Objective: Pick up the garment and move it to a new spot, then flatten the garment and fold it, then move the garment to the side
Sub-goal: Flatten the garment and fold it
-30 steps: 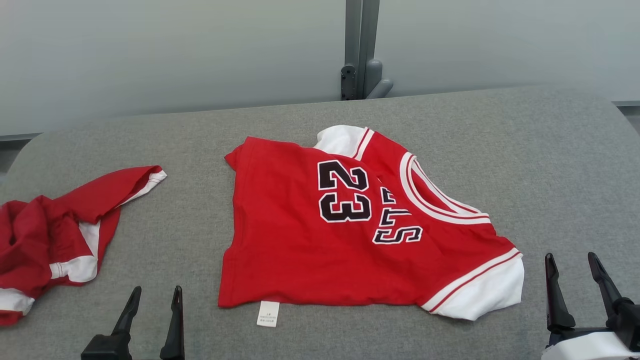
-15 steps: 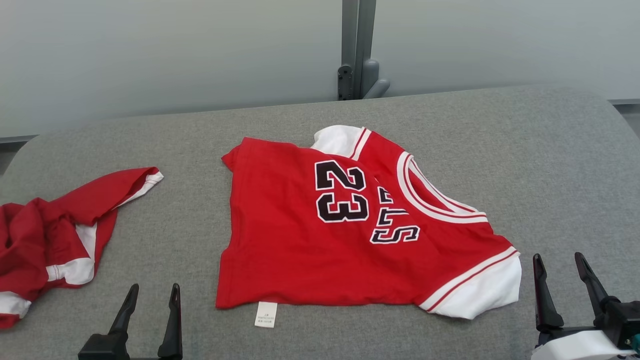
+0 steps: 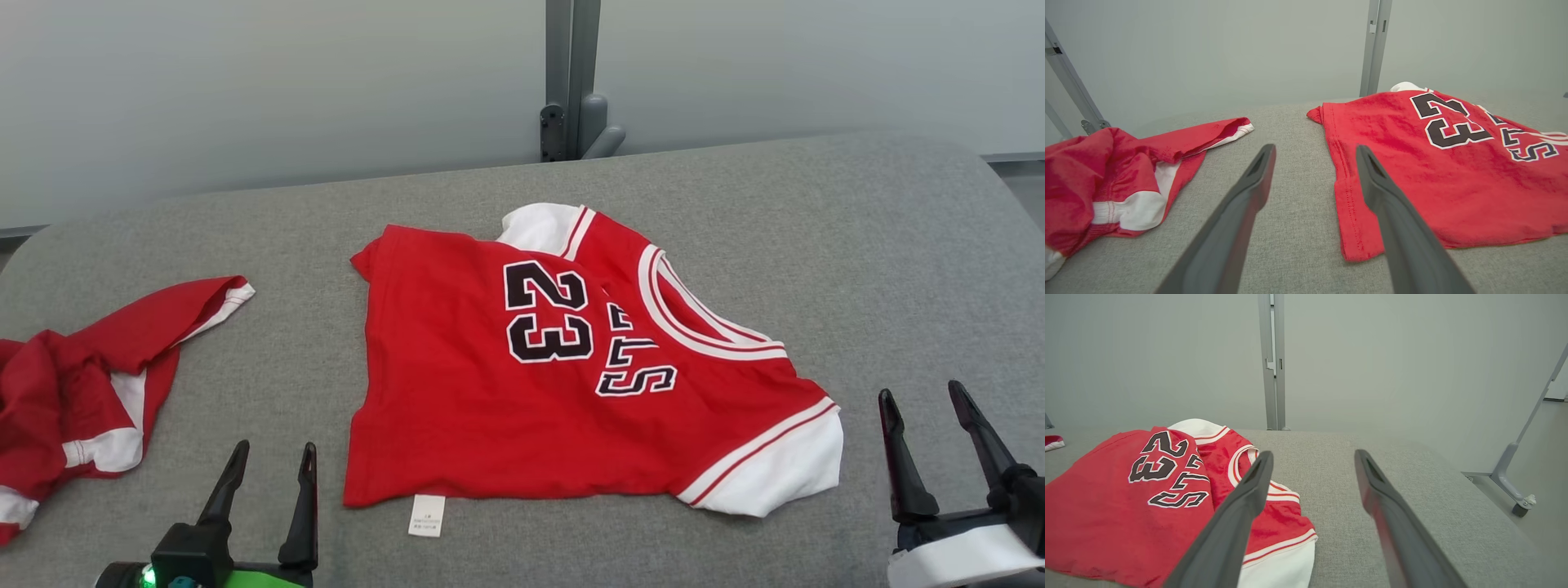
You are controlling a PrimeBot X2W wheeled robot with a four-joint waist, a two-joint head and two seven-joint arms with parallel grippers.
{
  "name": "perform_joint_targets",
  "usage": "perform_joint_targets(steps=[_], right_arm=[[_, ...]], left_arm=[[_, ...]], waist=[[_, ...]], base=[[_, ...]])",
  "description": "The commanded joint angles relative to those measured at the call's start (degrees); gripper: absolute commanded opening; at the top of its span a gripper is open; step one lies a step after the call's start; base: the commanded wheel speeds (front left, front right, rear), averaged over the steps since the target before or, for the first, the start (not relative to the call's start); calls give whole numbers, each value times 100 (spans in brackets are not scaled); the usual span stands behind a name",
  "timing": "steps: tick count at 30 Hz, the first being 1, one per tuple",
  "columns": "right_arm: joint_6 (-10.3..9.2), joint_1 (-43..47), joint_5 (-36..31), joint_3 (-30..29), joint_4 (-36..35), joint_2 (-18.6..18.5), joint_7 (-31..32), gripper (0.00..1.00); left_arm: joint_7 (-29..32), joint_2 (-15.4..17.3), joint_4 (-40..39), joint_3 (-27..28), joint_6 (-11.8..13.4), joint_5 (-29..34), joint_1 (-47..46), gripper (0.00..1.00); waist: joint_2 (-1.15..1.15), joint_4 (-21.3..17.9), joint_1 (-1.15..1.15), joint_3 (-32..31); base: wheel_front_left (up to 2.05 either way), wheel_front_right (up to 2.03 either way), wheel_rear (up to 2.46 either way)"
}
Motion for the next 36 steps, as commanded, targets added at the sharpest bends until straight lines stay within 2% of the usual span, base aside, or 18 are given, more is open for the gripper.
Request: perform_joint_targets(steps=[1, 10, 17, 28, 36], right_arm=[[0, 72, 89, 35, 38, -128, 24, 100], [0, 214, 487, 382, 52, -781, 1264, 100], [-1, -200, 767, 788, 524, -888, 1903, 100], [-1, -1133, 1027, 1470, 1494, -919, 1891, 100], [-1, -1434, 1144, 1753, 1859, -963, 1715, 100]], left_arm=[[34, 54, 43, -67, -16, -42, -108, 100], [1146, 113, 84, -370, -22, -306, -214, 100], [1692, 245, -1, -354, -10, -455, -417, 100], [1984, 343, 63, -485, -18, -725, -831, 100], [2202, 423, 59, -632, -23, -1001, -875, 100]], waist=[[0, -39, 0, 52], [0, -220, 0, 338], [0, -302, 0, 827], [0, -217, 0, 1293], [0, -178, 0, 1425]], base=[[0, 0, 0], [0, 0, 0], [0, 0, 0], [0, 0, 0], [0, 0, 0]])
